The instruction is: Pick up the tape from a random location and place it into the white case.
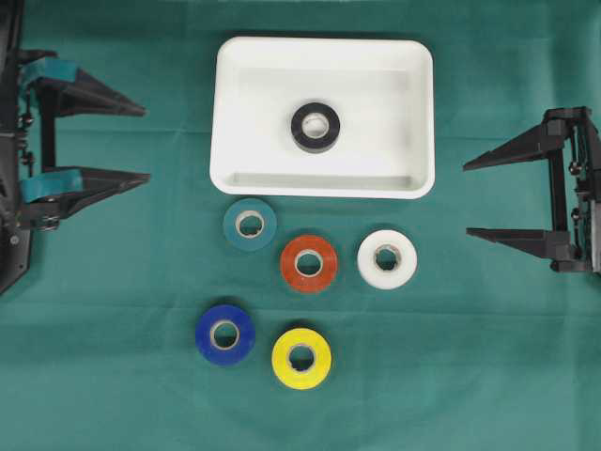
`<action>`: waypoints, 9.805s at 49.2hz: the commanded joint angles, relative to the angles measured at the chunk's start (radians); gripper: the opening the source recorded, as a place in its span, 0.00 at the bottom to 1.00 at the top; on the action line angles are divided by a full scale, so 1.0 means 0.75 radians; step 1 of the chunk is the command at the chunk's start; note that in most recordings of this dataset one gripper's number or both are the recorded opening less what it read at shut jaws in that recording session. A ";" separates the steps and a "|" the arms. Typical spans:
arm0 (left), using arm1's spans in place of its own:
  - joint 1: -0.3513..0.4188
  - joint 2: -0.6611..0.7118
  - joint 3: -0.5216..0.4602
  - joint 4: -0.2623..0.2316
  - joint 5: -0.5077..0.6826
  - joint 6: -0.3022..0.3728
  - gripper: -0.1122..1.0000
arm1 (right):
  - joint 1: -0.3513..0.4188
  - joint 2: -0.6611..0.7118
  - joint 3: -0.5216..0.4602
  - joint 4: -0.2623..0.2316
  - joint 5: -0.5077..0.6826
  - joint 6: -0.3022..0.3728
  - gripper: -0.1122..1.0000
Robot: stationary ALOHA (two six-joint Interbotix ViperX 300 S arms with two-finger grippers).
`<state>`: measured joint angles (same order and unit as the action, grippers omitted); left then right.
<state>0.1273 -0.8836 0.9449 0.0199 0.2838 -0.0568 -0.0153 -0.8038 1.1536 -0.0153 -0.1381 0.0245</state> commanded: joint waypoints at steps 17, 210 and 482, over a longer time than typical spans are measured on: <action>-0.004 -0.155 0.272 -0.002 -0.198 0.031 0.92 | 0.000 0.008 -0.022 0.002 -0.006 0.002 0.92; -0.002 -0.155 0.325 -0.018 -0.243 0.022 0.92 | 0.305 1.250 -1.376 -0.014 1.178 0.104 0.91; -0.002 -0.157 0.325 -0.020 -0.241 0.027 0.92 | 0.335 1.170 -1.620 -0.016 1.561 0.110 0.36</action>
<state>0.1273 -1.0094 1.2011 0.0061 0.1089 -0.0383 0.2332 0.1074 -0.0307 -0.0291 1.0339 0.1043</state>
